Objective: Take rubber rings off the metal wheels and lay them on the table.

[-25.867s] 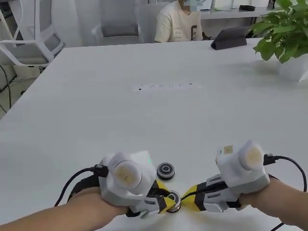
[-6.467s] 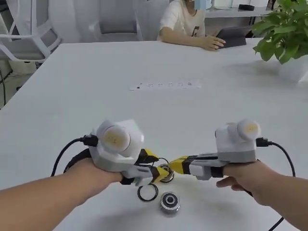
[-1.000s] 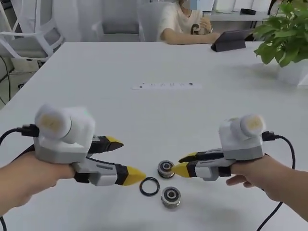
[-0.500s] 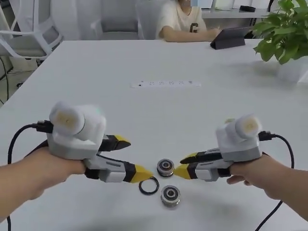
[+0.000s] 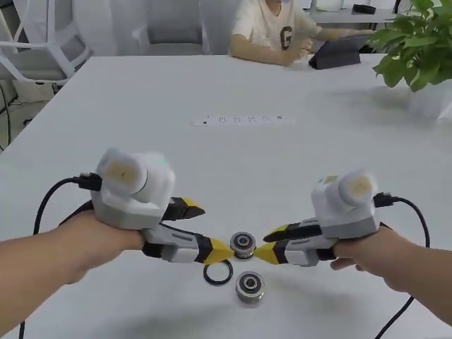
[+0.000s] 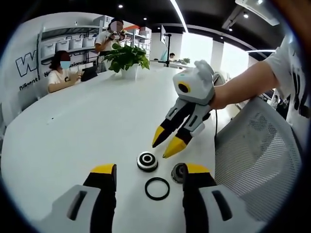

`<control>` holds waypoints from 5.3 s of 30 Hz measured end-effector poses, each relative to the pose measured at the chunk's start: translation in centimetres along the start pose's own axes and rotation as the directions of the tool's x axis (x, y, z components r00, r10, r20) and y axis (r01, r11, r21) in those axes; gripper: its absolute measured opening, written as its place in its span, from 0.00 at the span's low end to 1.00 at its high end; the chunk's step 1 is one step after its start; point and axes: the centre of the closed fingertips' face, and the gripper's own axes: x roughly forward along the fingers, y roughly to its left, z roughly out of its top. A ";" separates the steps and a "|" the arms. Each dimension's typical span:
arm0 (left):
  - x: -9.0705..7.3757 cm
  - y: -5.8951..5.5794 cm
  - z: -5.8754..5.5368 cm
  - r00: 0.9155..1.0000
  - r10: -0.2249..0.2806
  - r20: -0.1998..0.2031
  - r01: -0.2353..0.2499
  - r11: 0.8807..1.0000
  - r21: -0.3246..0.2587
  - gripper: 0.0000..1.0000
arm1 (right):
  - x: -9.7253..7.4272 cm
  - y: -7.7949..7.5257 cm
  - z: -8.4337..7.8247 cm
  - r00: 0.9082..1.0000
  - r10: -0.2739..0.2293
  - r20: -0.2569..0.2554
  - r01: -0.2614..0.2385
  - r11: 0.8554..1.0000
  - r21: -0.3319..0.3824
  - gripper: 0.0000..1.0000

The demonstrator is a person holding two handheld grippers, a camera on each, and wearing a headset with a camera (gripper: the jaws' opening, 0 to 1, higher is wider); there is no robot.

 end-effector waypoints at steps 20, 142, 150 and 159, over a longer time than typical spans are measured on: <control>2.6 0.1 -1.3 0.999 -0.024 -0.049 0.024 1.000 -0.004 0.43 | 1.0 0.0 -0.4 1.000 0.010 -0.012 -0.010 1.000 -0.012 0.18; 6.8 0.3 -1.7 0.995 0.072 -0.070 -0.067 0.995 0.080 0.07 | 0.5 -1.1 0.6 0.990 -0.011 0.142 -0.037 0.942 0.332 0.00; 6.8 0.3 -1.7 0.994 0.079 -0.079 -0.070 0.992 0.100 0.07 | 0.5 -0.9 0.8 0.989 -0.007 0.148 -0.046 0.935 0.351 0.00; 6.8 0.3 -1.7 0.993 0.077 -0.084 -0.068 0.992 0.104 0.07 | 0.5 -0.5 1.0 0.988 0.003 0.156 -0.060 0.929 0.364 0.00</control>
